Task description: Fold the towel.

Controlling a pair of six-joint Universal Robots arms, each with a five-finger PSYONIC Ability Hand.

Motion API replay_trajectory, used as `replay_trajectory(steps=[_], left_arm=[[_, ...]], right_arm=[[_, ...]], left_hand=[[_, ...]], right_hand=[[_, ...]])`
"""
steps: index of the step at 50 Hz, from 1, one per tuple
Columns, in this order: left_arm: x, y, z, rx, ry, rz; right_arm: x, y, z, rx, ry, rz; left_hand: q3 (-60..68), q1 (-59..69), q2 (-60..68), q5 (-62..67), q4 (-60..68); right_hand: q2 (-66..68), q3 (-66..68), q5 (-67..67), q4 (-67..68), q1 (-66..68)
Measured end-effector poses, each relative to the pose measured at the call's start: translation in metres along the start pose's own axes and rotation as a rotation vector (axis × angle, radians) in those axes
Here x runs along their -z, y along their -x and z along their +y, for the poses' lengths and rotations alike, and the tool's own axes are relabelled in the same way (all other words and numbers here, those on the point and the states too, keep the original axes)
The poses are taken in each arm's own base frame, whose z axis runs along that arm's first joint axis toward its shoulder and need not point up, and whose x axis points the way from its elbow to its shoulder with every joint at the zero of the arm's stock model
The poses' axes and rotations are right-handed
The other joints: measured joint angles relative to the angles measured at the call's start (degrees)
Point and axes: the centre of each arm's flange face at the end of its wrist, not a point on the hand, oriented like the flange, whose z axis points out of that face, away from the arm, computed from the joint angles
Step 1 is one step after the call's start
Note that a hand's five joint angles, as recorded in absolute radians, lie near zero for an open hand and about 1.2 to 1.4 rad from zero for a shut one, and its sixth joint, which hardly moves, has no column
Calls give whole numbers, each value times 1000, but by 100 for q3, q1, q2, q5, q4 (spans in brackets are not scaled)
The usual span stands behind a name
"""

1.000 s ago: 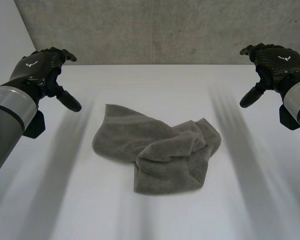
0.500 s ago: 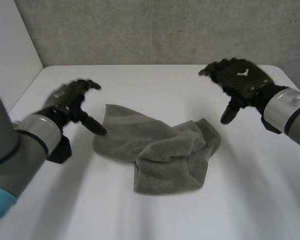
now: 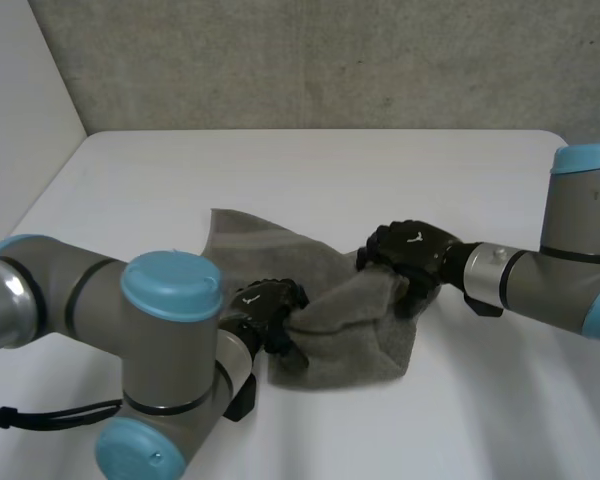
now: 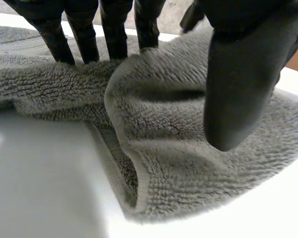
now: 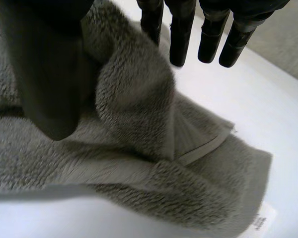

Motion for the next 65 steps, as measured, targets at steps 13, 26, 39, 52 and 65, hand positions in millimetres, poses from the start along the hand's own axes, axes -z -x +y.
replay_trajectory(steps=[13,26,39,52,65], left_arm=[[-10,3,-6,-20,-72,-88],[-8,5,-11,-15,-77,-88],[-13,2,-7,-17,-96,-73],[-19,3,-2,-17,-103,-69],[-14,4,-9,-16,-107,-61]], right_arm=[[4,13,-6,22,-21,-74],[37,19,-45,37,-103,-144],[44,10,-52,55,-100,-77],[57,-4,-53,41,-111,-22],[70,-5,-57,56,-117,-2]], left_hand=[[0,2747,2715,2892,0],[0,-529,-512,-612,0],[0,-893,-909,-1120,0],[0,645,699,603,0],[0,3052,3258,3374,0]], right_hand=[[4170,0,4351,0,4357],[4171,0,4375,0,4364],[4170,0,4375,0,4364],[4170,0,4375,0,4364],[4171,0,4375,0,4365]])
